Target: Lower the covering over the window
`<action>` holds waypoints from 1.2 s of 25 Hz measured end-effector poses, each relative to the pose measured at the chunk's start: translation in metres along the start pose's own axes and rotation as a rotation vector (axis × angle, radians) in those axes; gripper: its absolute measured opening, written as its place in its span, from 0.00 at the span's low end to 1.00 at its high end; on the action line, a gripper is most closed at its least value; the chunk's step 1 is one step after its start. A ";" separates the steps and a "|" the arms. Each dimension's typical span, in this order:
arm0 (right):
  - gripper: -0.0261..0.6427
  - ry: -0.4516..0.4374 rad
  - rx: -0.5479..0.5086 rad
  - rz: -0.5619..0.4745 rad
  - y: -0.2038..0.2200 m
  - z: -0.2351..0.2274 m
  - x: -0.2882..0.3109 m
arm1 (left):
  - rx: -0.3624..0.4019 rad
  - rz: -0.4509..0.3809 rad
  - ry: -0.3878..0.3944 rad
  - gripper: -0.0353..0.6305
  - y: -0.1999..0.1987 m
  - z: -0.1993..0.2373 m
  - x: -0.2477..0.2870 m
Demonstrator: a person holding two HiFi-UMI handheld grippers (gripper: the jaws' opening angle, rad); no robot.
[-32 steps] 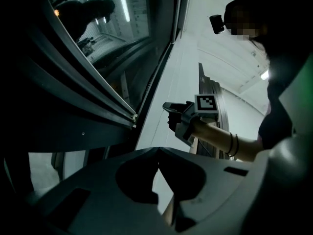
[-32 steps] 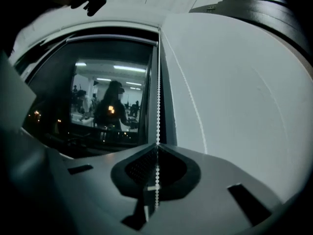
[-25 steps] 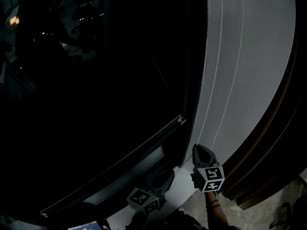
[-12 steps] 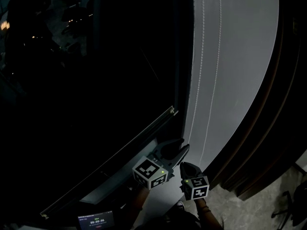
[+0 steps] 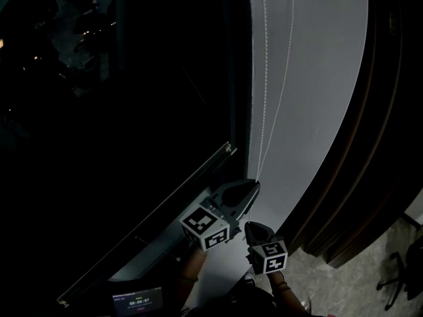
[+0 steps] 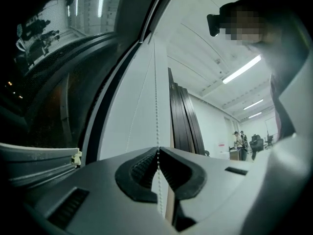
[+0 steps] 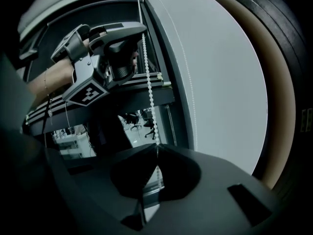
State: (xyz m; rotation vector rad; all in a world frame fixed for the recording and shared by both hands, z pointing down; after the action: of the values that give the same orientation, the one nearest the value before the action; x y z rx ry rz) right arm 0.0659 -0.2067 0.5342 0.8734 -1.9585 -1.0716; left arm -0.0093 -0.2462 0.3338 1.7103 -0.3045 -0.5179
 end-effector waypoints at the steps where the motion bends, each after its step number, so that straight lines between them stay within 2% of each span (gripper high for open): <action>1: 0.06 0.000 0.001 -0.001 0.000 -0.001 -0.001 | -0.011 -0.001 0.001 0.07 0.000 0.000 0.000; 6: 0.06 -0.033 0.016 0.003 0.001 0.000 -0.007 | -0.049 -0.005 -0.058 0.06 0.007 0.002 0.001; 8: 0.06 -0.045 -0.022 0.006 0.001 0.003 -0.011 | -0.035 0.003 -0.073 0.06 0.006 0.003 0.000; 10: 0.06 -0.045 -0.061 0.004 -0.002 0.004 -0.017 | -0.028 0.049 -0.074 0.06 0.019 0.004 -0.002; 13: 0.06 -0.048 -0.070 -0.026 -0.017 0.004 -0.030 | -0.043 0.223 -0.090 0.06 0.071 0.003 -0.011; 16: 0.06 -0.071 -0.085 -0.096 -0.049 0.009 -0.045 | -0.133 0.413 -0.099 0.06 0.140 -0.009 -0.030; 20: 0.16 -0.173 -0.129 -0.176 -0.103 0.032 -0.056 | -0.226 0.639 -0.077 0.06 0.216 -0.039 -0.061; 22: 0.17 -0.233 -0.160 -0.201 -0.132 0.050 -0.059 | -0.252 0.711 -0.063 0.06 0.237 -0.053 -0.074; 26: 0.17 -0.342 -0.207 -0.240 -0.172 0.079 -0.056 | -0.308 0.718 -0.073 0.06 0.248 -0.064 -0.085; 30: 0.17 -0.336 -0.242 -0.290 -0.195 0.092 -0.046 | -0.293 0.721 -0.064 0.06 0.246 -0.064 -0.083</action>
State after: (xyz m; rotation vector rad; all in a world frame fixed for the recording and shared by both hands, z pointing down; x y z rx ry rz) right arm 0.0540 -0.2155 0.3146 0.9058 -1.9467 -1.6791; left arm -0.0291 -0.2024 0.5971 1.1911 -0.8093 -0.0729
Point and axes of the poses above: the fingertips, and each gripper's own axes: x forward along the fingers, z to its left, y out of its underside, the point moved 7 cm from there along -x, backward along the fingers, and after that the axes turned 12 degrees about x, right-handed, at the moved point
